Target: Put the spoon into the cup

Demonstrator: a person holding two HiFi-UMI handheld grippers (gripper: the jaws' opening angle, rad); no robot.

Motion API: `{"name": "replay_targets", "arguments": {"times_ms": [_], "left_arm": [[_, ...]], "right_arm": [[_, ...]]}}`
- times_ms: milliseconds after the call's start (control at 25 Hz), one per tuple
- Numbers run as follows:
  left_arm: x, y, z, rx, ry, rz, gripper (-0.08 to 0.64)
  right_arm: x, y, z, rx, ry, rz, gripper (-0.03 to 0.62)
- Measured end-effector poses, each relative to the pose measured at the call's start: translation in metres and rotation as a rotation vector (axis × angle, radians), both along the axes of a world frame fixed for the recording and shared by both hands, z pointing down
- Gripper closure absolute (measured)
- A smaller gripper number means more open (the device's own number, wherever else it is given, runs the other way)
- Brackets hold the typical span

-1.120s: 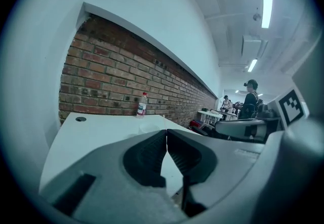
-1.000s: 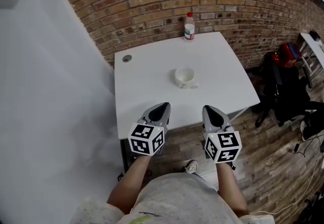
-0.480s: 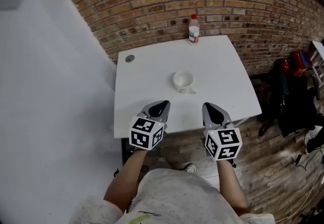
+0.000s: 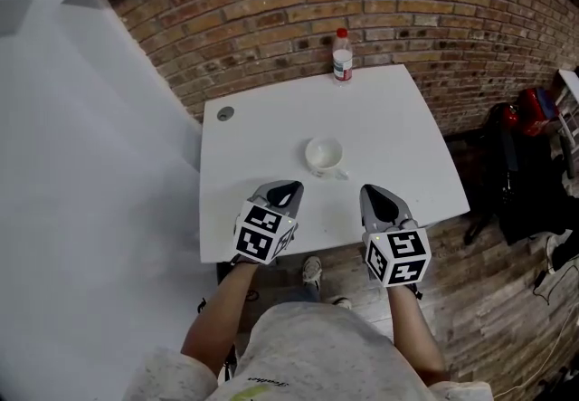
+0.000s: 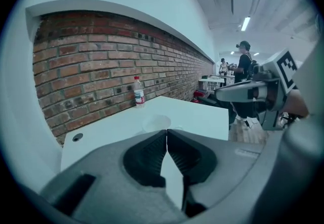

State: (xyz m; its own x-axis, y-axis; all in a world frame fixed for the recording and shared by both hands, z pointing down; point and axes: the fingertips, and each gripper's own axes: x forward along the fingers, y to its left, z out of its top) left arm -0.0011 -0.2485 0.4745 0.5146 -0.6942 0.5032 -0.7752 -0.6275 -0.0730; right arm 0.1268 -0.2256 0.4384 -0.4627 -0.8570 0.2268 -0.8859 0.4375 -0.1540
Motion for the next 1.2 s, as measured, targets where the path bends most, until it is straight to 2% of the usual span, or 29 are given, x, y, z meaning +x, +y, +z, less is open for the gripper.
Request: {"name": "replay_targets", "arguments": {"times_ms": [280, 480, 680, 1200], "left_arm": [[0.001, -0.034, 0.014, -0.047, -0.088, 0.102, 0.554], [0.000, -0.053, 0.019, -0.018, -0.171, 0.177, 0.554], [0.001, -0.064, 0.031, -0.032, -0.223, 0.241, 0.552], [0.011, -0.083, 0.047, -0.083, -0.251, 0.319, 0.552]], "right_arm": [[-0.012, -0.041, 0.003, -0.011, 0.017, 0.011, 0.580], [-0.027, -0.064, 0.007, -0.020, 0.029, 0.011, 0.580], [-0.034, -0.081, 0.009, -0.026, 0.031, 0.025, 0.580], [-0.028, -0.108, 0.011, -0.037, 0.030, 0.063, 0.580]]}}
